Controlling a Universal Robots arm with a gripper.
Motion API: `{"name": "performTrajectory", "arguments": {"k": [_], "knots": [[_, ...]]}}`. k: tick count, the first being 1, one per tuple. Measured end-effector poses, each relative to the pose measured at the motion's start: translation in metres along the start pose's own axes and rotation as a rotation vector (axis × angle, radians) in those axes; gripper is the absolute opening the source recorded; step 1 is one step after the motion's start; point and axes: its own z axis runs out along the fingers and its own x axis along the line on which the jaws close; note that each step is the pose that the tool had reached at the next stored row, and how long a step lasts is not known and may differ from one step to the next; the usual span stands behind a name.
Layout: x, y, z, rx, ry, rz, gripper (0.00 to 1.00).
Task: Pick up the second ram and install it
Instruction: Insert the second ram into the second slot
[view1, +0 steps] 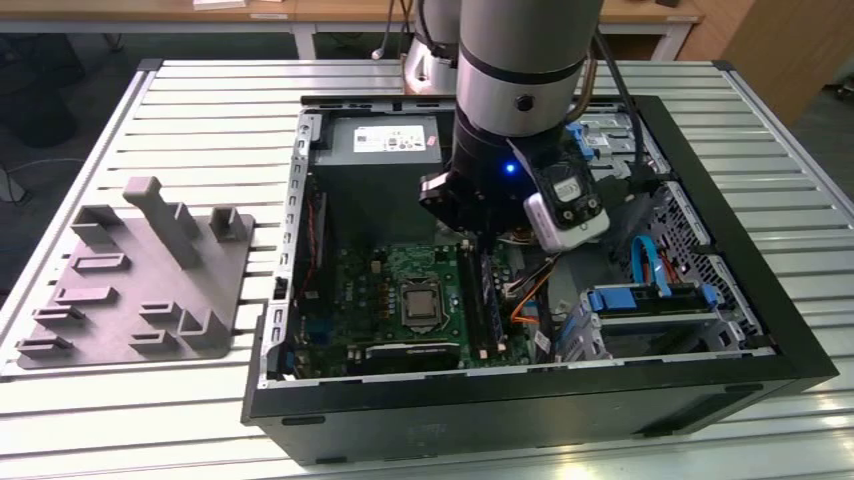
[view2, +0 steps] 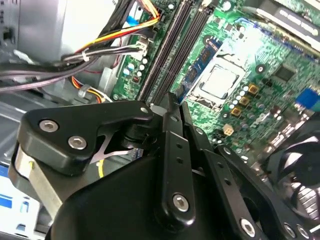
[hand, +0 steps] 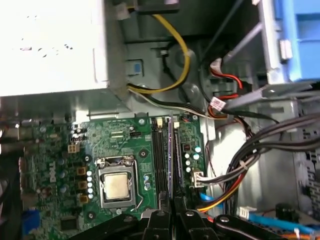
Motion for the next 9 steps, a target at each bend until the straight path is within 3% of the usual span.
{"name": "performTrajectory", "arguments": {"k": [4,9], "knots": [[0.0001,-0.0001,0.0013,-0.0029,0.0050,-0.072,0.14],[0.0000,-0.0001,0.0015,-0.0026,0.0052,-0.076,0.14]]}}
